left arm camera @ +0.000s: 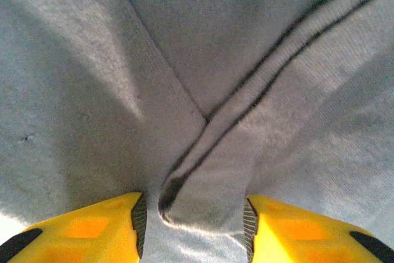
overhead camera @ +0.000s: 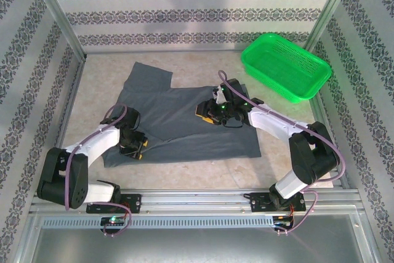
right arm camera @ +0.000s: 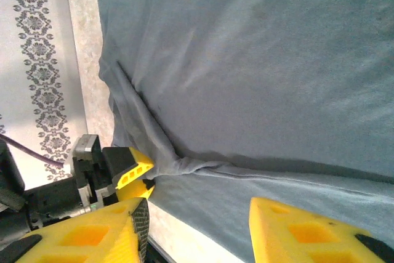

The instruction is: Fold and stack the t-shirts

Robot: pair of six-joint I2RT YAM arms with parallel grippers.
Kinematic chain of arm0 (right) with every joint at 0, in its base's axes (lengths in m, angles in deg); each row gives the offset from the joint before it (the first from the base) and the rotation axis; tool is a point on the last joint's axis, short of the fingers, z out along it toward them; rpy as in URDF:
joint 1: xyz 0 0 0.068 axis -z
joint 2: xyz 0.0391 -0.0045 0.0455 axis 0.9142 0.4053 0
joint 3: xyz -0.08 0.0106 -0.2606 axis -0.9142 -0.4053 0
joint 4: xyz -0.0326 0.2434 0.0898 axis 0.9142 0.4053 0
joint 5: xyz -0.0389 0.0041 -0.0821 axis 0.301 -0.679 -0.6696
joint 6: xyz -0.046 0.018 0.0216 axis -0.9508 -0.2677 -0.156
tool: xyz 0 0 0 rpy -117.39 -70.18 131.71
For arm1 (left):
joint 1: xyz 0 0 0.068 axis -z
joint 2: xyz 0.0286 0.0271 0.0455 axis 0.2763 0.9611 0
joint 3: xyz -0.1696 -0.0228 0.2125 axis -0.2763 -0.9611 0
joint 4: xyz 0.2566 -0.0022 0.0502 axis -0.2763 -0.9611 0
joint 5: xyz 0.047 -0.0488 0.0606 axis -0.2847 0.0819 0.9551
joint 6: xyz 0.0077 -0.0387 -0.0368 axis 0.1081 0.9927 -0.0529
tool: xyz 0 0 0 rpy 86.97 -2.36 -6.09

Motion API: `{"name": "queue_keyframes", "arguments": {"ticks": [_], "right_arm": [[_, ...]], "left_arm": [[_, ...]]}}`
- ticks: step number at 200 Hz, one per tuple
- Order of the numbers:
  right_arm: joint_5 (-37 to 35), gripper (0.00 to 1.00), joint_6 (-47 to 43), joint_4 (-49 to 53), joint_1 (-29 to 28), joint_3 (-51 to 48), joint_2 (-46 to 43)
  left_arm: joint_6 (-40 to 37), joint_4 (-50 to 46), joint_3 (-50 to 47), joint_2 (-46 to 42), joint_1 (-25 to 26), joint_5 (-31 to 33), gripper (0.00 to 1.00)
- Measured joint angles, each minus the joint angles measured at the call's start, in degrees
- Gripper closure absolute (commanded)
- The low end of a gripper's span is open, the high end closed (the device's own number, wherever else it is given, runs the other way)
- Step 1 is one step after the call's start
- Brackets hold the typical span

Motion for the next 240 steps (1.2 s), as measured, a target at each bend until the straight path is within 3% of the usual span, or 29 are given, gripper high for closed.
{"name": "queue_keyframes", "arguments": {"ticks": [59, 144, 240], "right_arm": [[0.07, 0.56, 1.14, -0.63, 0.0, 0.13, 0.52], [0.02, 0.57, 1.53, -0.66, 0.0, 0.13, 0.52], [0.0, 0.58, 2.56, -0.72, 0.02, -1.22, 0.46]], "left_arm": [[-1.07, 0.33, 2.84, 1.51, 0.0, 1.27, 1.0], [-18.47, -3.39, 24.15, 16.87, 3.82, 4.13, 1.0], [-34.75, -9.73, 36.65, 28.81, 9.75, 8.02, 1.0]]}}
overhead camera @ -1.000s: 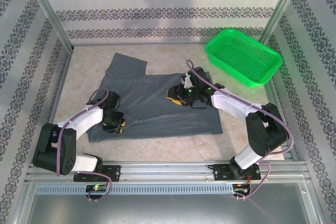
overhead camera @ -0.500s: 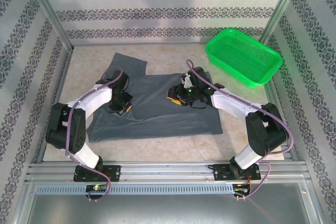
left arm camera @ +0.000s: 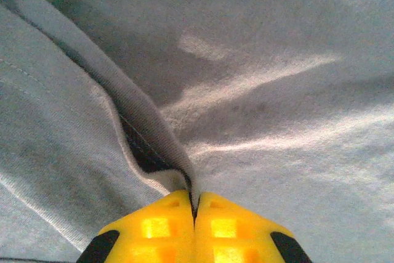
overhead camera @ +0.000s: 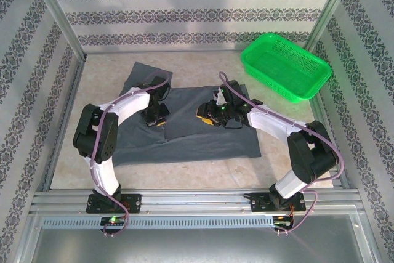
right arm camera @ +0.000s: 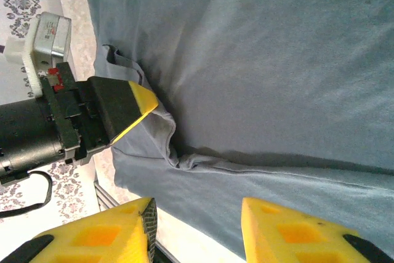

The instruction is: Fold and stack the t-shirts

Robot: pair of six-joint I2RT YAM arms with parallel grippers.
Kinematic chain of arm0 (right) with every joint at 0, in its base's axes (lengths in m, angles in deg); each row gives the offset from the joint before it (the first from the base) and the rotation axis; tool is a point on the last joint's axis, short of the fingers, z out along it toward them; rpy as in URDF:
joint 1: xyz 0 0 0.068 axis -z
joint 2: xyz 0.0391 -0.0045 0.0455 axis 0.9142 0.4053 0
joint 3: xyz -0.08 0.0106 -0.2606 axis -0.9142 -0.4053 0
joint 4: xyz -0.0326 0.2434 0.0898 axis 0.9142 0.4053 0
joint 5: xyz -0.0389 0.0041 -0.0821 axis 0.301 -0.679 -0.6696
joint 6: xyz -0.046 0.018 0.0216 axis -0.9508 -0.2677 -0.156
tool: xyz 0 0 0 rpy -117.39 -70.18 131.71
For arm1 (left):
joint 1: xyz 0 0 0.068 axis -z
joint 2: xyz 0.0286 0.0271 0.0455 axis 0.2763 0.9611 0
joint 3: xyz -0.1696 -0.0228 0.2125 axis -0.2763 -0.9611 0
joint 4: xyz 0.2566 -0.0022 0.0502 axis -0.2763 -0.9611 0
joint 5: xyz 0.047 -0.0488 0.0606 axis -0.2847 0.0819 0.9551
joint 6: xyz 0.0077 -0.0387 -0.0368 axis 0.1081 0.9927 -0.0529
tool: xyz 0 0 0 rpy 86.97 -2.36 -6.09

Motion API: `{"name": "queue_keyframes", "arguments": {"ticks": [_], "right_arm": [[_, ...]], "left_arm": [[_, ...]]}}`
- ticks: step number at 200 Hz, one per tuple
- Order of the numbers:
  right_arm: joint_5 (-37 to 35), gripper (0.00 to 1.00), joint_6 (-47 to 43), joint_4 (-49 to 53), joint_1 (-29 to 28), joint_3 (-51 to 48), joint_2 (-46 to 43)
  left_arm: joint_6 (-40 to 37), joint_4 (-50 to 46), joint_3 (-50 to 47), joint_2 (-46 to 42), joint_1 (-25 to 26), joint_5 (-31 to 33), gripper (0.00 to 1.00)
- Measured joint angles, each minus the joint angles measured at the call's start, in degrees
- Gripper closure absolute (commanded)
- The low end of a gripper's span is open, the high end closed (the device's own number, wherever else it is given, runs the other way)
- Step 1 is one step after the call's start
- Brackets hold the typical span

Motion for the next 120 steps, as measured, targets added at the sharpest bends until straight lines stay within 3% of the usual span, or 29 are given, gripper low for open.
{"name": "queue_keyframes", "arguments": {"ticks": [120], "right_arm": [[0.02, 0.58, 0.07, -0.17, 0.0, -0.33, 0.0]], "left_arm": [[-2.03, 0.55, 0.66, -0.22, 0.26, 2.97, 1.0]]}}
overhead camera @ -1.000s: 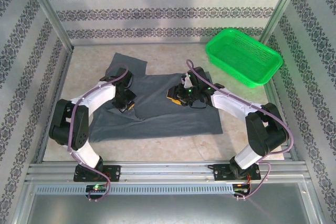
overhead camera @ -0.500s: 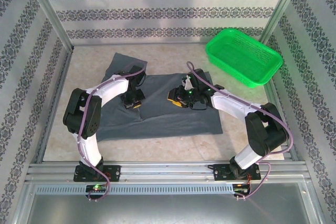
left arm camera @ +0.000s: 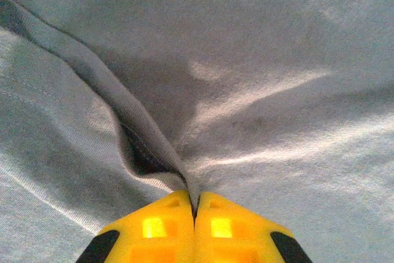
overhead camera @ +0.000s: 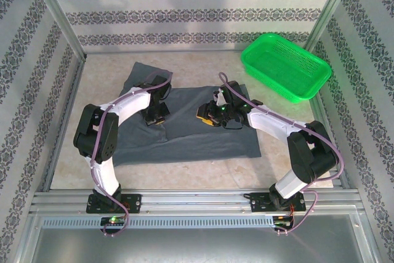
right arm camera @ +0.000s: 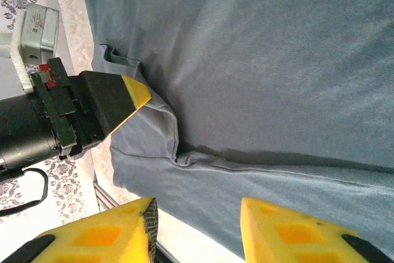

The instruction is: Fold and stack the t-shirts

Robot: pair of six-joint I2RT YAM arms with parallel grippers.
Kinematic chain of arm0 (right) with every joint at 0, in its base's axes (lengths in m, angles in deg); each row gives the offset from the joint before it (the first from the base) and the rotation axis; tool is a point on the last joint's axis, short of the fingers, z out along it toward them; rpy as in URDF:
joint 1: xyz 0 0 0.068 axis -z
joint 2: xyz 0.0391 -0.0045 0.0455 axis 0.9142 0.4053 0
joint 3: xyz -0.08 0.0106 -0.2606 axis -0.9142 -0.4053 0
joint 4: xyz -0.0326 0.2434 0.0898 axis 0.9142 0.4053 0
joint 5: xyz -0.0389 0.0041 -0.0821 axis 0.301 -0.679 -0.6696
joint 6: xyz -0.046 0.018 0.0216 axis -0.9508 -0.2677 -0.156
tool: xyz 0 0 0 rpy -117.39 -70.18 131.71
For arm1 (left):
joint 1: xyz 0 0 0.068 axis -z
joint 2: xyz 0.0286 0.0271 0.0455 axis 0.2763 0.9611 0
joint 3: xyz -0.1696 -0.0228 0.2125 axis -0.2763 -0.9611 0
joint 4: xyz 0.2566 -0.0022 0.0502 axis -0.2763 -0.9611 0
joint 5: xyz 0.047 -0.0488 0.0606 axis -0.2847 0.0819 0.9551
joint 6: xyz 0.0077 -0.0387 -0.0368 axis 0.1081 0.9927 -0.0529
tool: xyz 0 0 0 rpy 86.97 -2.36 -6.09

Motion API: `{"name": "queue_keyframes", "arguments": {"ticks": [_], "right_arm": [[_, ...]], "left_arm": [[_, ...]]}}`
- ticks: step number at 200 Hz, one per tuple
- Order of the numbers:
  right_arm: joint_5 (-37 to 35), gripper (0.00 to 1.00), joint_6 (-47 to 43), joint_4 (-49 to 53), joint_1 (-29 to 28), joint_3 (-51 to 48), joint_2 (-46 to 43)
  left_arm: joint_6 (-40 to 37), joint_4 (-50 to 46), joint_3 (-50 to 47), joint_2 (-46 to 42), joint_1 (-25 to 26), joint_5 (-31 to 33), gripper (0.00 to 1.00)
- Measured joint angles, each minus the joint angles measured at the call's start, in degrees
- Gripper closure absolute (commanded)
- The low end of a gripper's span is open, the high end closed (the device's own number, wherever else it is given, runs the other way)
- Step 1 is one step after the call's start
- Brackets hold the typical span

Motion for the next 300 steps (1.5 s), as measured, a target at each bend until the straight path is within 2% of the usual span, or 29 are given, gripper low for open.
{"name": "queue_keyframes", "arguments": {"ticks": [140, 151, 159, 160, 165, 175, 188, 203, 236, 254, 272, 300], "right_arm": [[0.02, 0.6, 0.26, -0.2, 0.02, -0.96, 0.02], [0.02, 0.6, 0.26, -0.2, 0.02, -0.96, 0.02], [0.02, 0.6, 0.26, -0.2, 0.02, -0.96, 0.02], [0.02, 0.6, 0.26, -0.2, 0.02, -0.96, 0.02], [0.02, 0.6, 0.26, -0.2, 0.02, -0.96, 0.04], [0.0, 0.6, 0.24, -0.15, 0.04, -1.01, 0.07], [-0.09, 0.6, 0.22, -0.2, 0.24, -1.42, 0.02], [-0.55, 0.6, 0.24, -0.17, 0.72, -2.89, -0.2], [-2.91, 0.65, 0.24, 1.33, 1.97, -7.87, -3.04], [-5.22, 0.7, 0.22, 3.78, 2.84, -9.86, -5.51], [-7.69, 0.74, 0.04, 6.91, 4.09, -10.73, -7.04], [-10.97, 0.77, -1.03, 11.17, 4.5, -10.86, -6.03]], "left_arm": [[-0.76, 2.01, 2.47, 0.26, 0.57, -1.75, 1.0], [-1.46, 2.01, 2.69, 0.57, 0.83, -1.9, 0.91], [-1.97, 2.01, 2.71, 0.74, 1.03, -1.99, 0.74], [-2.05, 2.03, 2.71, 0.74, 1.05, -2.01, 0.7], [-2.49, 2.1, 2.71, 0.76, 1.14, -1.99, 0.59], [-3.28, 2.51, 2.69, 0.72, 1.33, -2.19, 0.42], [-3.78, 4.85, 1.53, -0.46, 1.62, -1.92, 0.34], [-4.22, 7.39, -1.95, -4.48, 1.92, -1.25, 0.36], [-2.6, 9.77, -10.12, -18.82, 1.4, 0.57, 0.59], [-0.55, 10.64, -15.43, -24.46, -0.96, -0.07, 0.69], [1.55, 11.56, -20.94, -25.55, -4.98, -1.57, 0.75], [4.5, 11.87, -26.38, -21.53, -10.51, -3.78, 0.78]]}}
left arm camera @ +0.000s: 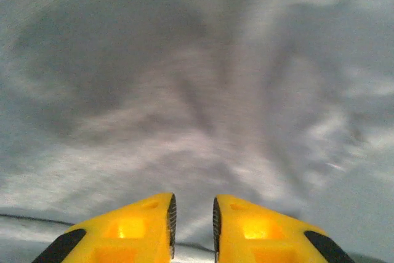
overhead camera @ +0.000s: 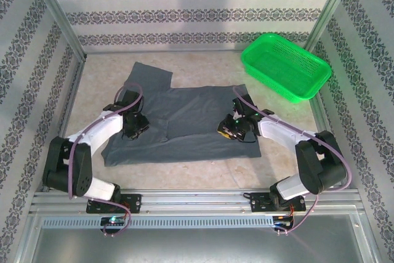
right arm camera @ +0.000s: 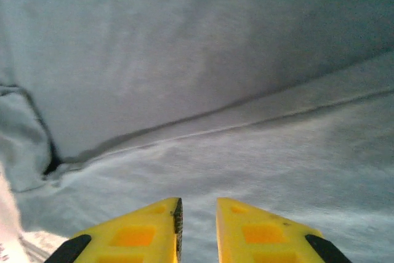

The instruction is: Fold and stack the t-shirts

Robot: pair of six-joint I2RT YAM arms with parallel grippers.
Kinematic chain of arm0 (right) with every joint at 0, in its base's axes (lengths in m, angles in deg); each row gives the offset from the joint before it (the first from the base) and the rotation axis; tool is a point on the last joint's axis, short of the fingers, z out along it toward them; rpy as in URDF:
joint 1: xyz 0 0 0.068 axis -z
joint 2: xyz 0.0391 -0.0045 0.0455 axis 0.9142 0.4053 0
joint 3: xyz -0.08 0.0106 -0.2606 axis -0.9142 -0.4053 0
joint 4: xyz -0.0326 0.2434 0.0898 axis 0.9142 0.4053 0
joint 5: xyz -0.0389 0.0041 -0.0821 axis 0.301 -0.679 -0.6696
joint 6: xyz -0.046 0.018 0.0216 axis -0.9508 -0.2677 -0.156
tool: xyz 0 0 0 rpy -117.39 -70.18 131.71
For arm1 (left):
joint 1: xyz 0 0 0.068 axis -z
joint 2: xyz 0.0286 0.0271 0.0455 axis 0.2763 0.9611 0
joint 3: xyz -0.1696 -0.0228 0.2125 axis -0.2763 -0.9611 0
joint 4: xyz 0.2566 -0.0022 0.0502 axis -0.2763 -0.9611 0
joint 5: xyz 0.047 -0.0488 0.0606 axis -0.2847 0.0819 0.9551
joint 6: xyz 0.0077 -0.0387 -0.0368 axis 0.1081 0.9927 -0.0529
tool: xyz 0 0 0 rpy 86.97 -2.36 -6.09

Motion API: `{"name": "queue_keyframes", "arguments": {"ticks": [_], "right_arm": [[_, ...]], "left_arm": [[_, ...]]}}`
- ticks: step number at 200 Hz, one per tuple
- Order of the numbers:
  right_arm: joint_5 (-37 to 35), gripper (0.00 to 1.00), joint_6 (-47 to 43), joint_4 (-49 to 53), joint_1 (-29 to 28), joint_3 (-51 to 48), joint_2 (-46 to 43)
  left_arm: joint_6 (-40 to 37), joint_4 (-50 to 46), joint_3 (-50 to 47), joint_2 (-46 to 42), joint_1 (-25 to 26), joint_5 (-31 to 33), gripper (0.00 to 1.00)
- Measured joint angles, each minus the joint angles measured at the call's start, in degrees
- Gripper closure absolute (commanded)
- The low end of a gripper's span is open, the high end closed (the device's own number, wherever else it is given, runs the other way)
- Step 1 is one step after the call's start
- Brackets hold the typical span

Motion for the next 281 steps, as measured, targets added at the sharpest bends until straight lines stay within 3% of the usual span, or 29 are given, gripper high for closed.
{"name": "queue_keyframes", "arguments": {"ticks": [67, 131, 171, 188, 213, 236, 281], "right_arm": [[-6.12, 0.74, -2.01, 7.21, -4.39, 0.74, 6.29], [-7.08, 0.73, -0.24, 10.25, -12.46, 0.46, 5.44], [-5.49, 0.72, 3.43, 10.8, -15.5, -0.59, 4.2], [-4.96, 0.71, 4.5, 12.04, -15.45, -0.24, 4.09], [-6.75, 0.64, 5.09, 15.28, -14.38, 2.14, 2.12], [-8.92, 0.63, 3.32, 15.43, -10.27, 6.97, -0.81], [-11.21, 0.6, -4.46, 10.49, -2.03, 17.51, 1.31]], "left_arm": [[1.62, -2.78, -0.92, 5.6, -1.57, 1.88, 0.82], [1.57, -3.91, -9.38, -3.41, -4.37, 3.15, 0.82], [0.61, -7.17, -9.81, -4.72, -5.33, 4.83, 0.82], [-0.11, -9.88, -8.09, -4.13, -5.49, 6.23, 0.77], [-1.22, -12.92, -0.35, -3.17, -5.68, 8.24, 0.67], [-3.06, -12.98, 11.93, 0.33, -5.7, 10.03, 0.64], [-9.07, -12.0, 41.92, 21.22, -9.14, 12.26, 0.64]]}}
